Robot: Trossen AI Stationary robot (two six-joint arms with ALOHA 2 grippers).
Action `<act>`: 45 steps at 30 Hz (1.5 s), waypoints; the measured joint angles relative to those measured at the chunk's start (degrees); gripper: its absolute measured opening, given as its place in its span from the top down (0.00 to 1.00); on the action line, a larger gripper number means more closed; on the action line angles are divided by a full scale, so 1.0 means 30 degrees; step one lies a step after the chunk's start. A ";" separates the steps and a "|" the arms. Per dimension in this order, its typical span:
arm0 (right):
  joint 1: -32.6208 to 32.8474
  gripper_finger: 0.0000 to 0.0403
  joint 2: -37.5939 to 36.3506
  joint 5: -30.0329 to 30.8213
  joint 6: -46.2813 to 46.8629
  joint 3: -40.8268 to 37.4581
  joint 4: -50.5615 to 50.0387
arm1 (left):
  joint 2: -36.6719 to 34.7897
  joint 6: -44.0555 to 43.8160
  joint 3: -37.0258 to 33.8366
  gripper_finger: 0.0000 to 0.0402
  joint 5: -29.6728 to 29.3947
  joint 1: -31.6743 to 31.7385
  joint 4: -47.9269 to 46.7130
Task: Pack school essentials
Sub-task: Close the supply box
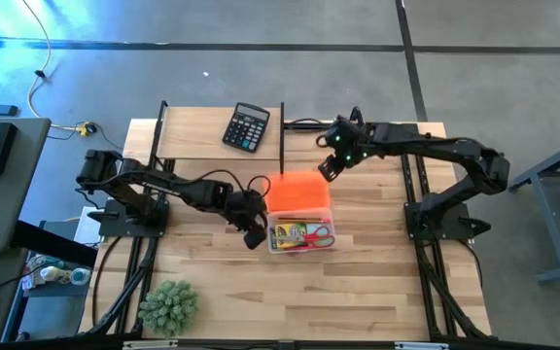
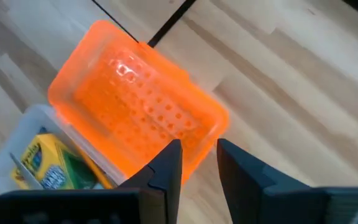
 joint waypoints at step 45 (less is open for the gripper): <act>-0.2725 0.60 0.2917 -0.2165 -0.2827 -0.6827 1.0530 | 0.2936 -0.9053 -0.0007 0.41 -0.2945 -0.1832 0.2162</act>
